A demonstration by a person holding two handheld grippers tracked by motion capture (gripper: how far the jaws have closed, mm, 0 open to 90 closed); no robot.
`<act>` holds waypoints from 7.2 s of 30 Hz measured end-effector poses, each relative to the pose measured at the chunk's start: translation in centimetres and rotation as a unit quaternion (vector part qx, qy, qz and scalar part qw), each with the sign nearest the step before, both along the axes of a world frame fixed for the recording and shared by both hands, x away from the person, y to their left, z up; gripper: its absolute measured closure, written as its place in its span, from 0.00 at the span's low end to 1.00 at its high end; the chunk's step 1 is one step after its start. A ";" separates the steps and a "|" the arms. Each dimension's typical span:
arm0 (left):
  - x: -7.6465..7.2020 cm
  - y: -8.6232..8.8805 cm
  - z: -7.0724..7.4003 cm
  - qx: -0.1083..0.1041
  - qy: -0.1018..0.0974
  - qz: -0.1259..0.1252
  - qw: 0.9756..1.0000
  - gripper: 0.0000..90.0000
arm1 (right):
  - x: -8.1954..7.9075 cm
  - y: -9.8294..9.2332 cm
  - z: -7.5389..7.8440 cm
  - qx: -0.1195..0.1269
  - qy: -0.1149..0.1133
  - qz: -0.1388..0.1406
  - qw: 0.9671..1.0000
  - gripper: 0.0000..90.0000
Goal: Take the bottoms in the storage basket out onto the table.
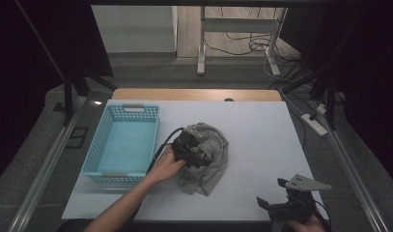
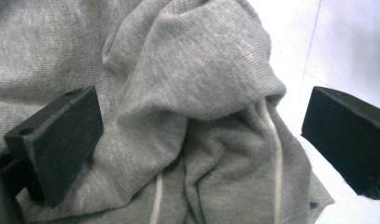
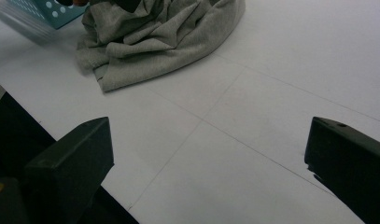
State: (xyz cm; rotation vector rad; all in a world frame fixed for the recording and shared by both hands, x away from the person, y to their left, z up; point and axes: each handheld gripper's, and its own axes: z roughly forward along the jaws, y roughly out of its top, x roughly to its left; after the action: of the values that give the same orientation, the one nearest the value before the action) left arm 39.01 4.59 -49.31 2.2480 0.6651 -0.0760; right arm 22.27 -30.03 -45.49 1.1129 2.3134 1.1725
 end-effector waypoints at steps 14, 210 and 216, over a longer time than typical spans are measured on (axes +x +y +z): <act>0.1 0.8 0.6 -0.037 -0.006 -0.019 0.999 0.03 | 0.0 -0.1 0.0 0.001 -0.001 0.000 1.000 0.02; -8.3 9.7 3.8 -0.093 -0.013 0.038 0.995 0.00 | 0.2 0.5 -0.1 -0.024 0.004 0.000 1.000 0.02; -8.8 10.3 3.9 -0.097 -0.012 0.042 0.994 0.00 | 0.2 0.6 -0.1 -0.024 0.004 0.000 1.000 0.02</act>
State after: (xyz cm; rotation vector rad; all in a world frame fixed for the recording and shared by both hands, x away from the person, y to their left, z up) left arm 30.25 14.88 -45.45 2.0305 0.7074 -0.0695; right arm 22.48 -29.45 -45.60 1.1023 2.3344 1.1083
